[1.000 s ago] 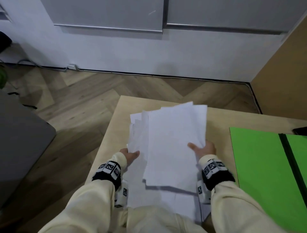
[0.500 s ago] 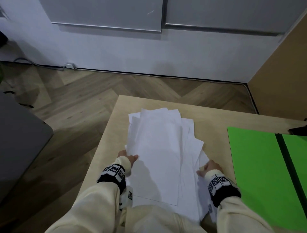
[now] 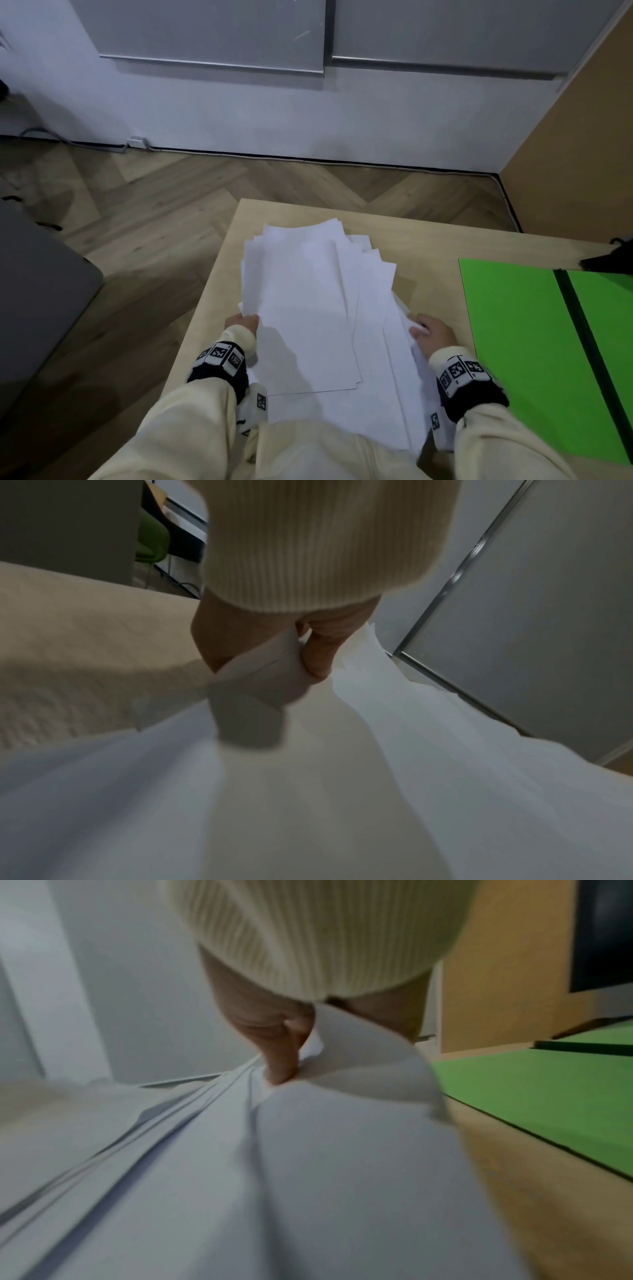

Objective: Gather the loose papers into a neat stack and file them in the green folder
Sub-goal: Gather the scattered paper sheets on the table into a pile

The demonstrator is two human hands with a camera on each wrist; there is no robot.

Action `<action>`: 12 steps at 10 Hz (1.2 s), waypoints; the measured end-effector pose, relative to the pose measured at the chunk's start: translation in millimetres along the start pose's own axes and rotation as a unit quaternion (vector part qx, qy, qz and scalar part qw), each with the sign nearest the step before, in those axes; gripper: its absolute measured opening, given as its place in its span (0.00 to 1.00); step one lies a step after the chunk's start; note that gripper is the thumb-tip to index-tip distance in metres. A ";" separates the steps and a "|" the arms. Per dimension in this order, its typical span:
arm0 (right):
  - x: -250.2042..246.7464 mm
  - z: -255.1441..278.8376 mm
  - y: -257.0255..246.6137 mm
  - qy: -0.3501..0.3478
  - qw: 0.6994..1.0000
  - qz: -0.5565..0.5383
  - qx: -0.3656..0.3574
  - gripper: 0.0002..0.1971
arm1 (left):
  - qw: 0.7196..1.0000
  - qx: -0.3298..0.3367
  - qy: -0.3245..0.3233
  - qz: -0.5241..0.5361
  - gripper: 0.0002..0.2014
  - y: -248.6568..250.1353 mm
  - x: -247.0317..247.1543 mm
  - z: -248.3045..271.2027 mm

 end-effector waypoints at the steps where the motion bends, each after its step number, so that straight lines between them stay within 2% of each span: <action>1: -43.7 2.8 11.7 0.158 0.986 -0.044 0.027 0.13 | 0.999 -0.005 -0.041 -0.014 0.22 -0.2 -8.5 12.3; 2: -59.3 9.8 34.2 0.225 0.967 -0.101 0.068 0.11 | 0.997 -0.004 -0.008 0.080 0.26 -9.5 -7.5 14.6; 3: -22.2 9.3 42.3 0.119 0.978 -0.139 0.096 0.10 | 0.998 0.034 0.030 -0.032 0.30 -5.9 -10.1 13.9; 4: 19.5 15.5 24.1 0.007 0.986 -0.154 0.062 0.16 | 0.996 0.067 0.020 -0.050 0.37 2.9 -2.0 12.6; 5: 52.0 16.4 2.3 -0.087 0.991 -0.103 0.018 0.09 | 1.000 0.015 -0.002 0.019 0.36 2.1 1.5 18.8; 6: 66.2 9.5 -3.8 -0.119 0.992 -0.047 0.016 0.13 | 0.997 -0.014 0.009 0.072 0.33 0.5 -1.7 19.9; 7: 44.5 -3.1 -8.2 -0.014 0.996 -0.082 0.031 0.15 | 0.997 0.080 -0.017 -0.014 0.35 12.3 4.9 23.2; 8: 36.2 -8.9 -8.9 0.019 0.987 -0.137 0.079 0.19 | 0.964 -0.025 0.005 0.266 0.30 -6.5 8.3 9.7; 9: 41.5 -4.8 4.3 0.031 0.964 -0.197 0.173 0.51 | 0.956 -0.010 0.019 0.292 0.27 -3.7 12.6 1.4; 10: 29.6 -1.6 18.5 0.094 0.944 -0.239 0.206 0.56 | 0.948 0.034 -0.007 0.317 0.33 10.8 13.4 -9.5; 11: 38.8 -4.3 6.3 0.003 0.942 -0.290 0.168 0.66 | 0.953 0.044 -0.037 0.296 0.38 17.4 18.5 -24.2; 12: 45.0 -8.3 2.0 -0.049 0.956 -0.259 0.132 0.71 | 0.960 0.049 -0.024 0.274 0.33 30.0 10.9 -15.5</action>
Point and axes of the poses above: each hand's wrist, its own z-axis away from the middle knuckle, its own x-axis out of the palm, y = z × x, the point moved 10 cm from there along -z, towards the middle knuckle, and after that the axes turned 9 degrees about -z, right-handed, at the moved point
